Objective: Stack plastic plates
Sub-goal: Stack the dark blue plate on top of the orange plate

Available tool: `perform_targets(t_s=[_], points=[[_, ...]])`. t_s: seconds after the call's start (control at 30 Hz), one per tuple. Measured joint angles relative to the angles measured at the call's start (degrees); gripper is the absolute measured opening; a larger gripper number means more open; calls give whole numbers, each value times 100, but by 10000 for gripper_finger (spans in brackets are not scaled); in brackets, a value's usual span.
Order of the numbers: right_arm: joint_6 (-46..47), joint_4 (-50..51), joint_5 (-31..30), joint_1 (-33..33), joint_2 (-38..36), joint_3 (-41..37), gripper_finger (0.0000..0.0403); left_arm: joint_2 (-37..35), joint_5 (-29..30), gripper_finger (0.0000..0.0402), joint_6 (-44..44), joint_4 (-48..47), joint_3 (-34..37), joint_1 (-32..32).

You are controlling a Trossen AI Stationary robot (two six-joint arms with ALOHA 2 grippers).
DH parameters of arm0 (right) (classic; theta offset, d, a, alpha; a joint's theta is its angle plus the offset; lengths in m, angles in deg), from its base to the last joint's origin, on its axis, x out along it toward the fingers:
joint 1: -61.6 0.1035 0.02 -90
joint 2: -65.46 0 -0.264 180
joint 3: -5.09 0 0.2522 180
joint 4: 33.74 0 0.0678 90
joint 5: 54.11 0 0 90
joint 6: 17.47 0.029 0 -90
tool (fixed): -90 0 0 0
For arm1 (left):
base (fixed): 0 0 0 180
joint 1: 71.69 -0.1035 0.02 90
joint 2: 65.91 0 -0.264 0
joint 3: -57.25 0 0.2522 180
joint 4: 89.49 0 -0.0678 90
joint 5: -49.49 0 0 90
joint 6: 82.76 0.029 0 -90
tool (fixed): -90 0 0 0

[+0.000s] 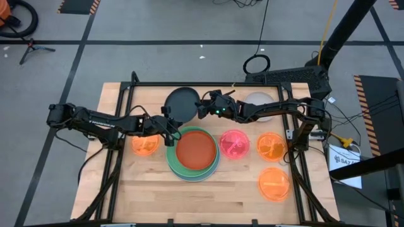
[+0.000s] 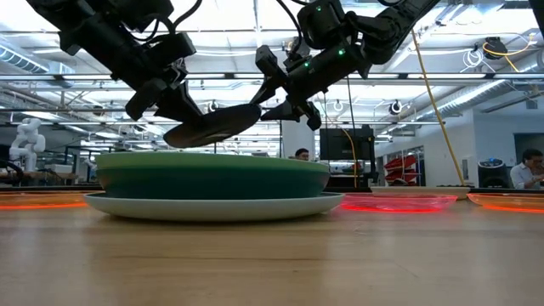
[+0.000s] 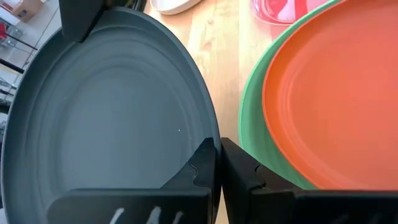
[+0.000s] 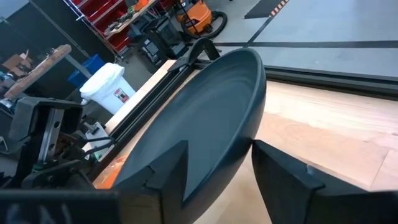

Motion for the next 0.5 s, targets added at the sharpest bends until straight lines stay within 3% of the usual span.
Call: perform_targets(t_s=[0.5], points=[[-44,42,91,-4,2,0,63,0,2,31,-40,118,-2,7]])
